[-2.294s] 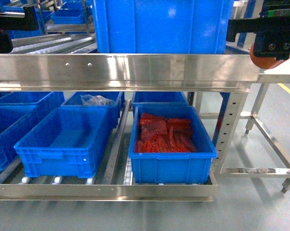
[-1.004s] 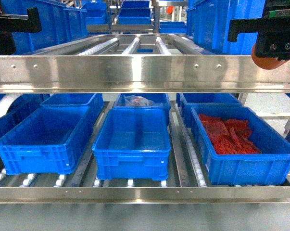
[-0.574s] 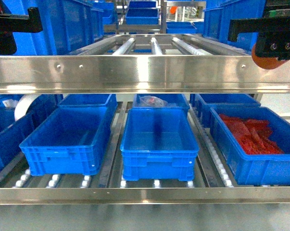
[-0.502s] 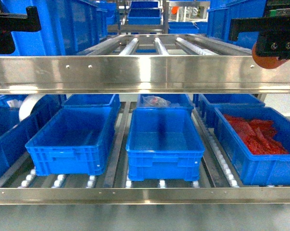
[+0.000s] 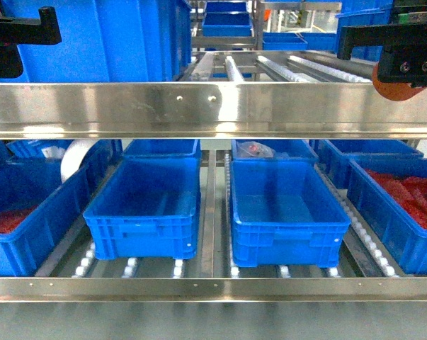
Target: Sort blue parts and orange caps into right shelf containers
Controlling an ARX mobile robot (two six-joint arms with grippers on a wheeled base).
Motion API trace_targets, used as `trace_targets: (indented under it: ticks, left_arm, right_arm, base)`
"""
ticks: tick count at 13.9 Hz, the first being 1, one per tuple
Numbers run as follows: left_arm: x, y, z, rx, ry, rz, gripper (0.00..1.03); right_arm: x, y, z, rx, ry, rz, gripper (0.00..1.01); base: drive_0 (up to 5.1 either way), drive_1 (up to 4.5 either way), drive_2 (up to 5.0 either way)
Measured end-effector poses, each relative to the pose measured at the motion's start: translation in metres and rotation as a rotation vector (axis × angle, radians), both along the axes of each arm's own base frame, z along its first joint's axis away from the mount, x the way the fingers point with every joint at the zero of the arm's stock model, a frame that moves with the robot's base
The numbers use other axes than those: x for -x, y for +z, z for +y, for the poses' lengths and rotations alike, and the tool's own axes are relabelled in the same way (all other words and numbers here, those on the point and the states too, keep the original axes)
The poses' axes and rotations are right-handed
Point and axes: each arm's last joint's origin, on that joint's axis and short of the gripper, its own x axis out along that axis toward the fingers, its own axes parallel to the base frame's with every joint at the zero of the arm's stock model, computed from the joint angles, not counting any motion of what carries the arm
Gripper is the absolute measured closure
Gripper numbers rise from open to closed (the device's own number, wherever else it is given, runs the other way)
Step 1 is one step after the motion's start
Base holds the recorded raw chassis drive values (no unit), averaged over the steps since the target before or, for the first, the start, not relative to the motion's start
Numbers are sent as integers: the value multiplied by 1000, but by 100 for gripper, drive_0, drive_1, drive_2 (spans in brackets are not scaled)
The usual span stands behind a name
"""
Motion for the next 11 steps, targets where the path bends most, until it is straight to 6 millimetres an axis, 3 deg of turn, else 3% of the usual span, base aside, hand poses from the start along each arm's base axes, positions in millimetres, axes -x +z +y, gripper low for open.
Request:
trace_targets:
  ticks: [5,11]
  left_arm:
    - [0,0,2,1,13,0,59]
    - [0,0,0,-1,3,3,59]
  right_arm:
    - [1,0,2,1,14,4,58]
    - [1,0,2,1,9,1,58]
  base:
    - [-487,250,250]
    - [-33,-33,-33]
